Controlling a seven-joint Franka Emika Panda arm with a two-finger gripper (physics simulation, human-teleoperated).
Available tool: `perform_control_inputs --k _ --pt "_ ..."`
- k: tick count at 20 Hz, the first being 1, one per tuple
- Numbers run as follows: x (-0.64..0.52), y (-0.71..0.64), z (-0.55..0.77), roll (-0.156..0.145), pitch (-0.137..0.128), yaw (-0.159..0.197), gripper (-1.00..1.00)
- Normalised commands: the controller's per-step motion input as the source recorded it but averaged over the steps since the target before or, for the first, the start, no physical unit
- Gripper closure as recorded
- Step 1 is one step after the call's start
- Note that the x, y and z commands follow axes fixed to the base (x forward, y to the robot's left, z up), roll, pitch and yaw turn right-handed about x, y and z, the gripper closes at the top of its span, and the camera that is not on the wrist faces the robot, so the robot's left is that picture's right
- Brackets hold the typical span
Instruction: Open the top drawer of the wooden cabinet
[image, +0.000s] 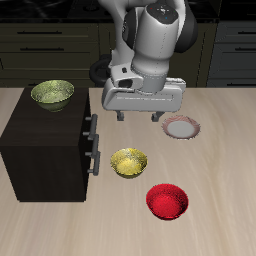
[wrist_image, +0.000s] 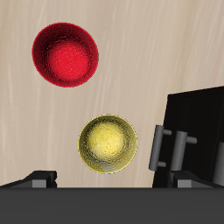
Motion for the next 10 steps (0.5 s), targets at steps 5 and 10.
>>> perform_control_inputs --k 5,10 --pt "0.02 -0.23 -0.07 -0.181 -0.005 0.103 -1.0" --pt "-0.04 -0.21 -0.06 -0.121 0.011 0.036 -1.0"
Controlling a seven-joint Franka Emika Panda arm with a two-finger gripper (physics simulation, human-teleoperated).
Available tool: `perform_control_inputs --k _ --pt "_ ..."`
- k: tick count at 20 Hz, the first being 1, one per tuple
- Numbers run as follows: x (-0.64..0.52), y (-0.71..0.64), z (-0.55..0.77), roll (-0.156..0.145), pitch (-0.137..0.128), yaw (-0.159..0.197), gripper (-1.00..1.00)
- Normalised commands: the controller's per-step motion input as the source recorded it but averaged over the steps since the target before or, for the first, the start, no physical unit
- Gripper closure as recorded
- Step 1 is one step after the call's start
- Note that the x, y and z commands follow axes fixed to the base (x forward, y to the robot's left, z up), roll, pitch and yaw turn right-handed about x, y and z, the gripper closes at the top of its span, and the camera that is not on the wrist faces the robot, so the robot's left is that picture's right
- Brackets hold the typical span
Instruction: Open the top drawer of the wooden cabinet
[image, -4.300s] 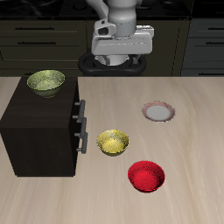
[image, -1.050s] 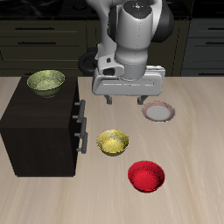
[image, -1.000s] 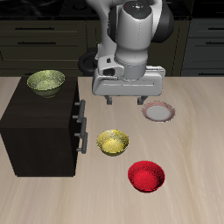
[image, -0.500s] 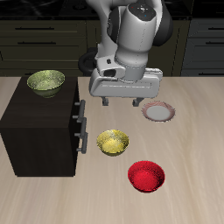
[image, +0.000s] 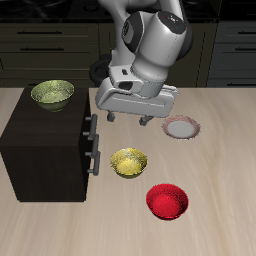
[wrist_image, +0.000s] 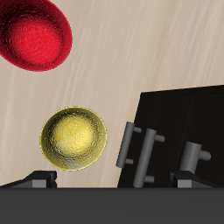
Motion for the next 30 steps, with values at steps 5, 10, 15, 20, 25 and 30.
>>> perform_control_inputs --k 5,10,15,20,25,30 --pt "-0.09 -0.37 -0.04 -0.209 0.022 -0.001 -1.0" --pt "-0.09 -0.2 0.02 -0.065 -0.008 -0.015 -1.0" --pt "-0.09 -0.18 0.02 -0.094 -0.038 -0.023 -1.0" --pt "-0.06 -0.09 -0.19 -0.083 0.0 0.01 -1.0" --pt "0.03 -0.14 -0.25 -0.034 0.01 0.026 -1.0" --pt "-0.04 -0.21 -0.08 -0.042 0.012 0.009 -1.0"
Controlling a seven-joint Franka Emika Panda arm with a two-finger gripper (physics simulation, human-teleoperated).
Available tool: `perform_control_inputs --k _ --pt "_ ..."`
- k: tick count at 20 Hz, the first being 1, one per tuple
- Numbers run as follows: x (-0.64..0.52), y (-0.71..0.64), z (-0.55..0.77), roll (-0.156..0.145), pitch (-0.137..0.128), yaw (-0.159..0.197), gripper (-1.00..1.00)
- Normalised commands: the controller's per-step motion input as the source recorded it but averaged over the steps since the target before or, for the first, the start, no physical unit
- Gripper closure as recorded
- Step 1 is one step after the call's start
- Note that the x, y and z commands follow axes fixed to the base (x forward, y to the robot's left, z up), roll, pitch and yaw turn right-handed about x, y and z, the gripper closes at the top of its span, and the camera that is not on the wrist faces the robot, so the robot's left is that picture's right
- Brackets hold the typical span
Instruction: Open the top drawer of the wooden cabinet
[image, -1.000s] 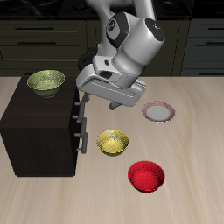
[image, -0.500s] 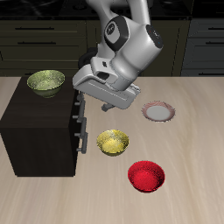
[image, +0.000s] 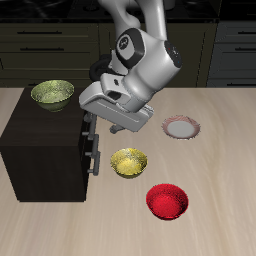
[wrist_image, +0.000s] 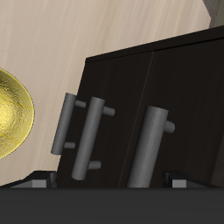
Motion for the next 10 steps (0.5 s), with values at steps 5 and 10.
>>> perform_control_inputs --k 5,10 --pt "-0.07 -0.3 -0.11 -0.052 0.011 0.015 -1.0" --pt "-0.06 -0.28 -0.04 -0.053 0.011 -0.001 -1.0"
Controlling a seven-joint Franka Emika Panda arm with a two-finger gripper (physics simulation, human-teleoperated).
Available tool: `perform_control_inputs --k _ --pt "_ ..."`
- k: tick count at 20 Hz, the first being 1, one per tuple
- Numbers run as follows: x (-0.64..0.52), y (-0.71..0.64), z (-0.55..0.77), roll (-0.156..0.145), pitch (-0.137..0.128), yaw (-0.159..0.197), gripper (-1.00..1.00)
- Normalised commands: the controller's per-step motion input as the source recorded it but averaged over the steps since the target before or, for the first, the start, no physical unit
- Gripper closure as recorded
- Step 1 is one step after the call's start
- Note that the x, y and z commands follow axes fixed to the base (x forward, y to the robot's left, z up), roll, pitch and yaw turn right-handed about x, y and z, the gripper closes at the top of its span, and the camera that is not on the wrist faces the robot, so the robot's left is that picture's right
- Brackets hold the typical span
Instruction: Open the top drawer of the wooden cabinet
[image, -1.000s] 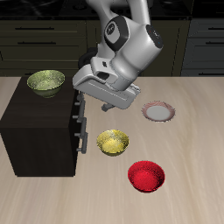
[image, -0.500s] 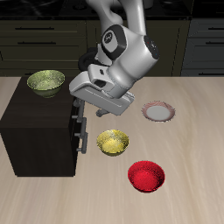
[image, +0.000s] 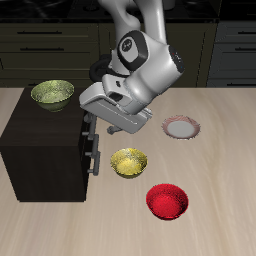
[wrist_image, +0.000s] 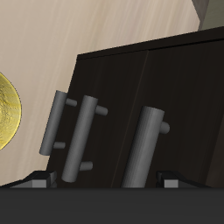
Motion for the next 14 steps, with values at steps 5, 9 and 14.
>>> perform_control_inputs --k 5,9,14 --pt "-0.09 -0.29 -0.04 -0.064 0.0 0.016 -1.0" --pt "-0.01 -0.12 0.03 -0.038 -0.006 -0.012 -1.0" --pt "-0.07 -0.36 -0.04 -0.074 0.01 0.009 -1.0"
